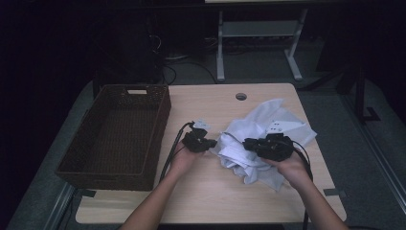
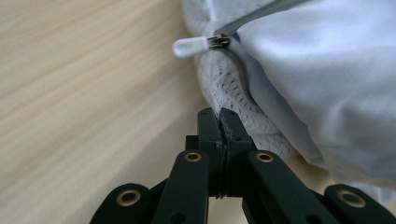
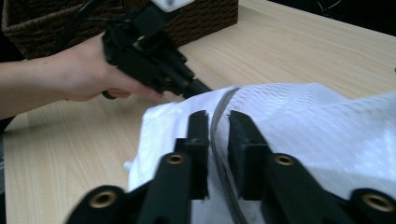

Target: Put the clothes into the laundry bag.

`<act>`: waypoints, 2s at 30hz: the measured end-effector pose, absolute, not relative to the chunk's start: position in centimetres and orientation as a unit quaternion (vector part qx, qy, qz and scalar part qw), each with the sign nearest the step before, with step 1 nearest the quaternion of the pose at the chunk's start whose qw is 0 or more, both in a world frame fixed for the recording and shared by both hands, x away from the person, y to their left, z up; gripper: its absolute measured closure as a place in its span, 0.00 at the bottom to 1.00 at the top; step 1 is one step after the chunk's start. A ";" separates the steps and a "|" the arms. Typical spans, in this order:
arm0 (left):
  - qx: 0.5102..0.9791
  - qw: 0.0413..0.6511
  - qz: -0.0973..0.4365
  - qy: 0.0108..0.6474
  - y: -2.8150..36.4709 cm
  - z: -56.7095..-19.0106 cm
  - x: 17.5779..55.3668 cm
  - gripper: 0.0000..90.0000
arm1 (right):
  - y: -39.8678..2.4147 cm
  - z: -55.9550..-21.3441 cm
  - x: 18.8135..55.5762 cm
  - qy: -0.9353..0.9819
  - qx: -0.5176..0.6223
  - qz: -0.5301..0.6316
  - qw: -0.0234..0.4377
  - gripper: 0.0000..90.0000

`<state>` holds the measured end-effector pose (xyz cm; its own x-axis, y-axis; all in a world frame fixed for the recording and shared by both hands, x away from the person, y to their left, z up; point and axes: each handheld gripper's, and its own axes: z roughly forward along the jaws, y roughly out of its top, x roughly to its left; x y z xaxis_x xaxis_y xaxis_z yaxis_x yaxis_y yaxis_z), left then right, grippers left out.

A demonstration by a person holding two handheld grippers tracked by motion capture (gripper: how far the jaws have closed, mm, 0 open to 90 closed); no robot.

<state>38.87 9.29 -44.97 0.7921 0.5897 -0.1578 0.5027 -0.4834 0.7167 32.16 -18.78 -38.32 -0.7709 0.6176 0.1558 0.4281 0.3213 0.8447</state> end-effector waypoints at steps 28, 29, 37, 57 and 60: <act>0.868 0.411 0.011 0.278 11.9 -44.8 30.0 0.99 | -13.2 -40.8 26.2 0.877 0.238 0.399 0.117 0.38; 0.868 0.411 0.010 0.277 11.9 -44.8 30.0 0.99 | -13.0 -41.3 26.2 0.882 0.237 0.387 0.126 0.37; 0.870 0.409 0.009 0.276 11.8 -45.1 30.0 0.99 | -12.6 -44.1 26.7 0.896 0.239 0.347 0.138 0.45; 0.876 0.406 0.015 0.260 11.6 -45.0 29.9 0.99 | -13.2 -45.0 27.3 0.884 0.270 0.355 0.142 0.97; 0.876 0.408 0.013 0.257 11.4 -45.0 29.8 0.99 | -13.4 -44.8 27.7 0.871 0.288 0.371 0.144 0.97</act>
